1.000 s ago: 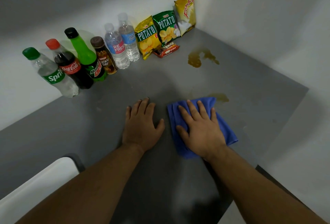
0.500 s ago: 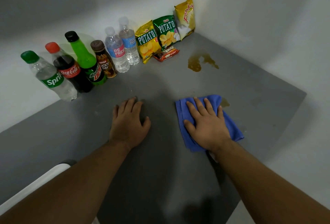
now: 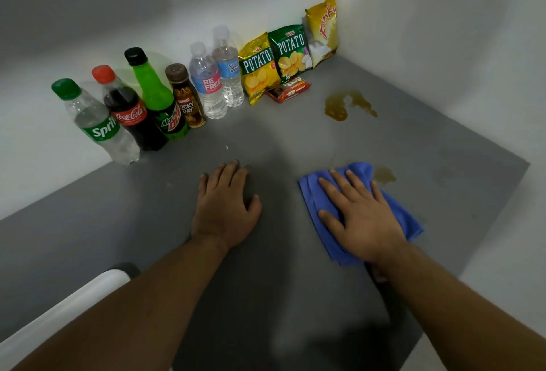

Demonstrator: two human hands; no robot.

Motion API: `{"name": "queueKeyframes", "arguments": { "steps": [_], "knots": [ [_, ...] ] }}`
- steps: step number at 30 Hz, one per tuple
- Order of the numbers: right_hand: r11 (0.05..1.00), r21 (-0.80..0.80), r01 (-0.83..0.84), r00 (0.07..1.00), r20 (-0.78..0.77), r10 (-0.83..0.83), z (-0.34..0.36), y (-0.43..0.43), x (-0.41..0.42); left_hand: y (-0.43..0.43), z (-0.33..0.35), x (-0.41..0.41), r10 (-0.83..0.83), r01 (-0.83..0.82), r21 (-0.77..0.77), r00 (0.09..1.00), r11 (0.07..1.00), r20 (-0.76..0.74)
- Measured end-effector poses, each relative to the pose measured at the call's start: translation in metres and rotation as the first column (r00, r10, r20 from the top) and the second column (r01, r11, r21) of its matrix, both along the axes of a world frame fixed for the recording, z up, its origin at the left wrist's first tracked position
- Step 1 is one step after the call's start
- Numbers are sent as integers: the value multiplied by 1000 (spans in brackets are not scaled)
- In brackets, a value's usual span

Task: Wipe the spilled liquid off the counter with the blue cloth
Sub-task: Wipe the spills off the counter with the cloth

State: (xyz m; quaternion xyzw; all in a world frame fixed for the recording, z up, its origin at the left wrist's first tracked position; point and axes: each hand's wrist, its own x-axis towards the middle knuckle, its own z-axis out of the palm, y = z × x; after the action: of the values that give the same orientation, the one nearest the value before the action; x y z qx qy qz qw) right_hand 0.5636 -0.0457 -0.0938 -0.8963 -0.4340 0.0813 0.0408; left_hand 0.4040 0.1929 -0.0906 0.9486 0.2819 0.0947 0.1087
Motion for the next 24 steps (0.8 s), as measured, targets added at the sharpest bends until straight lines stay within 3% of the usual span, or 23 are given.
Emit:
{"name": "queueKeyframes", "arguments": {
  "steps": [4,13,20,24],
  "knots": [
    [995,-18,96,995,-7,-97,1,55,6,0,1,1,-6,6,2,1000,1000,-7],
    [982,61,-178,983,-23,180,-4,22,-33,6,8,1,1,0,-41,1000,999,7],
    [997,2,76,997,7,-76,-3,58,17,35,9,-3,-7,9,-19,998,1000,67],
    [997,-16,72,997,-3,-72,-3,102,15,35,7,0,29,-28,-7,999,1000,45]
  ]
}}
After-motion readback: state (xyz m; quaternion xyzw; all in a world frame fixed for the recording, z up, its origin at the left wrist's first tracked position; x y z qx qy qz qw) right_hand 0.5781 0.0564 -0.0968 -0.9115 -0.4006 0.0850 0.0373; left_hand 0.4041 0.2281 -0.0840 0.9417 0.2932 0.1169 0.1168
